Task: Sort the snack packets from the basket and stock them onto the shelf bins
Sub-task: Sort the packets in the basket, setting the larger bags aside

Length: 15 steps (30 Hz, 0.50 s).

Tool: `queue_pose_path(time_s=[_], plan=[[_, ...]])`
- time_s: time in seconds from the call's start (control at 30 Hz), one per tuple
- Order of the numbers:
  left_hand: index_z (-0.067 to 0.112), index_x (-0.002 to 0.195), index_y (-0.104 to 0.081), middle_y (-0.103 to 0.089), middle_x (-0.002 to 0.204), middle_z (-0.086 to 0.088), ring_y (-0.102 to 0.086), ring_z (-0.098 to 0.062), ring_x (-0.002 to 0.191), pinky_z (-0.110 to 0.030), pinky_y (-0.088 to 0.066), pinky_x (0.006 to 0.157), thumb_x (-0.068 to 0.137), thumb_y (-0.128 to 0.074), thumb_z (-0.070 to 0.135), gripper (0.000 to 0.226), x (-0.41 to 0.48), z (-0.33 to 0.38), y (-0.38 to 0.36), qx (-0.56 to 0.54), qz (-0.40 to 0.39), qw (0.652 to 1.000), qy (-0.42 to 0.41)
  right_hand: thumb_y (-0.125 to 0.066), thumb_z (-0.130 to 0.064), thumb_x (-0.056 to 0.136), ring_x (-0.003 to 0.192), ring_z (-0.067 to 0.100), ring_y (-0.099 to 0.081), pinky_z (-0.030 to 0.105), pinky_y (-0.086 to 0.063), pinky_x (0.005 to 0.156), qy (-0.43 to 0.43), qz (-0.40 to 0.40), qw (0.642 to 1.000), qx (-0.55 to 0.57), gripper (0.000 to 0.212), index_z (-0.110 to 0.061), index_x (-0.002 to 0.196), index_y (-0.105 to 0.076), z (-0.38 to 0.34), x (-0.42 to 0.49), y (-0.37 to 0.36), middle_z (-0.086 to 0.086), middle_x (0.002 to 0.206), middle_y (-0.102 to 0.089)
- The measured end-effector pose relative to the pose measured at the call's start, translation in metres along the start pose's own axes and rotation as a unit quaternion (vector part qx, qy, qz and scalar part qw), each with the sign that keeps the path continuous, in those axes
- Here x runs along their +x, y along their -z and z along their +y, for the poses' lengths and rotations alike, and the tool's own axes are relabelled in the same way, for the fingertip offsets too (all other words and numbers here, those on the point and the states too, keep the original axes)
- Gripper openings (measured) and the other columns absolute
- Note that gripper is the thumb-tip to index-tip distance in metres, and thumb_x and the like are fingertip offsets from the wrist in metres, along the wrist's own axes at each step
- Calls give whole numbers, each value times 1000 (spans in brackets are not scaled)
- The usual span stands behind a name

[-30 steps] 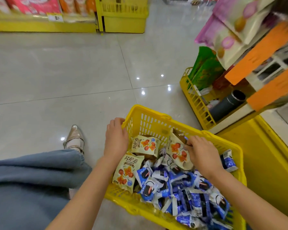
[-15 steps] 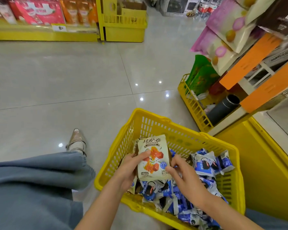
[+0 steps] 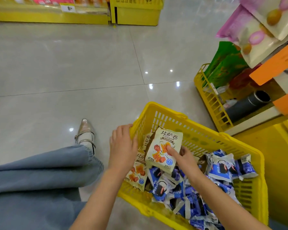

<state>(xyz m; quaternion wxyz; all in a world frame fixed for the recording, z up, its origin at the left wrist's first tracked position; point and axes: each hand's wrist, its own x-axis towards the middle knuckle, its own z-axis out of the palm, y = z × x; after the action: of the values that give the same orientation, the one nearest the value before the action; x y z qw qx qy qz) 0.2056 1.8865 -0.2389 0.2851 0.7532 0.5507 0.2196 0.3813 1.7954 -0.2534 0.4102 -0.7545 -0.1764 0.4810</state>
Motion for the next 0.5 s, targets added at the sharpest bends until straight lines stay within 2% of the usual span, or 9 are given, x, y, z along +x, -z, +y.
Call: queue_pose_path(time_s=[0.03,0.1,0.17,0.23,0.3,0.37,0.5], plan=[[12,133,-42,-46,129,-5,-39,-20,118,-33,-30,100,95,-46,27,40,3,-12,1,18,-4,1000,23,-68,-38,81,84,10,-69,28,-57,76,-5,21,1000,-9,44,-18,116,-53,1,11,-5,-3,103,-67],[13,130,-45,-50,125,-4,-45,-22,118,-34,-34,96,98,-39,34,39,7,-31,-1,6,-67,995,79,-65,-42,83,99,23,-65,44,-51,92,-30,44,998,-20,49,-12,120,-54,3,32,-16,7,112,-66],[21,104,-55,-58,94,4,-56,-23,97,-32,-38,76,97,-29,45,35,5,-41,-7,-25,-127,986,107,-61,-42,87,108,31,-60,49,-47,96,-60,43,996,-41,55,-7,127,-49,4,49,-28,13,120,-62],[28,78,-43,-48,68,12,-51,-19,73,-30,-28,62,97,-25,46,32,5,-44,-10,-19,-123,989,86,-56,-38,91,109,34,-59,48,-46,96,-60,36,992,-103,50,-2,125,-51,9,63,-36,18,121,-61],[28,75,-39,-43,63,12,-44,-12,63,-30,-24,57,98,-27,44,30,6,-45,-11,-17,-102,993,64,-54,-36,93,102,34,-61,42,-50,86,-37,46,981,-186,45,1,118,-55,11,72,-40,18,114,-64],[27,76,-40,-45,63,10,-43,-6,60,-27,-25,54,97,-28,44,30,6,-46,-11,-23,-95,994,51,-53,-35,93,90,31,-62,35,-48,70,0,50,969,-243,42,1,116,-57,12,77,-42,17,107,-66],[26,77,-42,-47,64,9,-47,-10,62,-27,-30,54,96,-28,46,31,7,-45,-10,-27,-102,993,51,-51,-28,95,104,27,-61,27,-45,75,66,5,958,-280,39,-4,126,-50,11,74,-40,13,119,-63]])
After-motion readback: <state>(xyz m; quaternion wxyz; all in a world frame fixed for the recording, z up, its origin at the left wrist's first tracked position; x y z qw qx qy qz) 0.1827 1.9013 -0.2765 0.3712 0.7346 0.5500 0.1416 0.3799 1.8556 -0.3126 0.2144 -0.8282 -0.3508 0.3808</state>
